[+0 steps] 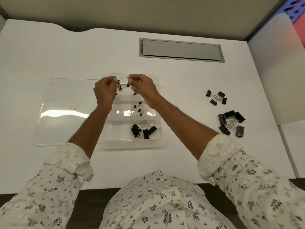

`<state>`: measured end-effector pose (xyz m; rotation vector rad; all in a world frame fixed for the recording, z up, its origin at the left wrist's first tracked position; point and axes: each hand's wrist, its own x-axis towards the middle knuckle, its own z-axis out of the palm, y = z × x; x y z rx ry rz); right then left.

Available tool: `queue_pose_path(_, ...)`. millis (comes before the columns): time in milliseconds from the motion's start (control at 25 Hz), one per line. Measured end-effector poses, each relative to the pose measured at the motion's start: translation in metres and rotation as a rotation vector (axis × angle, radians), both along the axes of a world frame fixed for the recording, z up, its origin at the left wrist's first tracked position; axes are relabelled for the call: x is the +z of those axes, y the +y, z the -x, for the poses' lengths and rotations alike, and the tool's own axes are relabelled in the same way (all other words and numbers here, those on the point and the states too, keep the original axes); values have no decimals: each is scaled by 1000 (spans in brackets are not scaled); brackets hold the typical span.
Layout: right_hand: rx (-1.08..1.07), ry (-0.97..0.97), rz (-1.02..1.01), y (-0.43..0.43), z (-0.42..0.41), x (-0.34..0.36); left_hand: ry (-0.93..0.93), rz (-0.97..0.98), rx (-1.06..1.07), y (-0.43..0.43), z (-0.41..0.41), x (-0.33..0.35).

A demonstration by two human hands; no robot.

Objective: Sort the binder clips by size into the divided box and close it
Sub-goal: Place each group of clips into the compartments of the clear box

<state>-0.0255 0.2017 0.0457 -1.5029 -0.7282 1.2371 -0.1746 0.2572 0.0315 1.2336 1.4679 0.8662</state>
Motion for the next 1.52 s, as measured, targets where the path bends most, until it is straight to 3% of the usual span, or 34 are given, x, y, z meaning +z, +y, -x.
queue_pose_path(120,30,-169,-31,-7,-4,-3,61,-36,14,-5,-5,-8)
queue_pose_path(320,-98,-275,-88,-43,-26,-8,-5,-146,-53,-30,-29,-3)
queue_pose_path(760,-397,-416,-34,-180,-121,-21,-40,-235,-523,-144,-146,-9)
queue_pose_path(1080,-634,-579,75,-299,-202,-39,46,-245,-831,-227,-223,-34)
queue_pose_path(1280,-437,-998,173,-368,-254,-72,161,-264,-946,-272,-259,-50)
queue_pose_path(1520,-98,-1051,281,-399,-289,-91,350,-376,-962,-303,-293,-65)
